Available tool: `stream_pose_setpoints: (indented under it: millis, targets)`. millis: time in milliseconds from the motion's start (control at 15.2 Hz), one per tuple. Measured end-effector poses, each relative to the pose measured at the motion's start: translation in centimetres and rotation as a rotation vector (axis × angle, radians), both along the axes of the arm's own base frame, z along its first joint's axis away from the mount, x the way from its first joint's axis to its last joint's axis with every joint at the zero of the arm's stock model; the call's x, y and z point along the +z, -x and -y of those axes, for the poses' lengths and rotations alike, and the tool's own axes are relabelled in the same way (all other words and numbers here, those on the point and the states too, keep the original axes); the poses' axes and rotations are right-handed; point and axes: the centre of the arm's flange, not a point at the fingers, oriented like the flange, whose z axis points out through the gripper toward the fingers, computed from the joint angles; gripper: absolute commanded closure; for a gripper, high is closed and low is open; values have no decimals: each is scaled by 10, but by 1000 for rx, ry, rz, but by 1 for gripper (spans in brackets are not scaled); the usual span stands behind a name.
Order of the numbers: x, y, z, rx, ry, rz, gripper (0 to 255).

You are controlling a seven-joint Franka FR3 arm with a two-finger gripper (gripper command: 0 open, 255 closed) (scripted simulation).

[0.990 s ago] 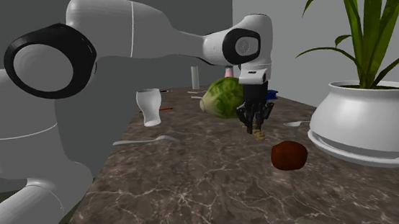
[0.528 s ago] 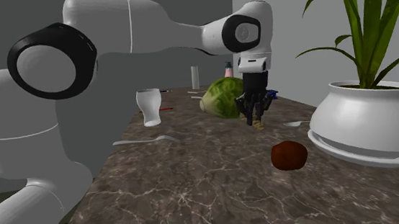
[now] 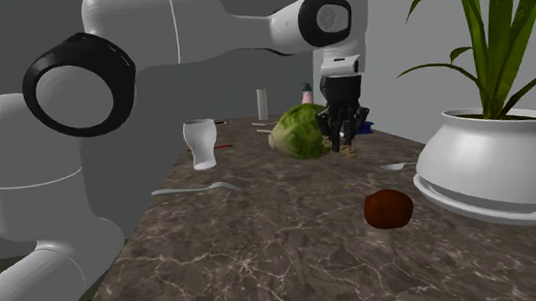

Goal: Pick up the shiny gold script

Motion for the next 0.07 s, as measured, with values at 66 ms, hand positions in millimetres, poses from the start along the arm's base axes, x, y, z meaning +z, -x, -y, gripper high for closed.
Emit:
stream_pose_setpoints:
  millis: [66]
  targets:
    - [3, 0, 0, 0, 0, 0, 255]
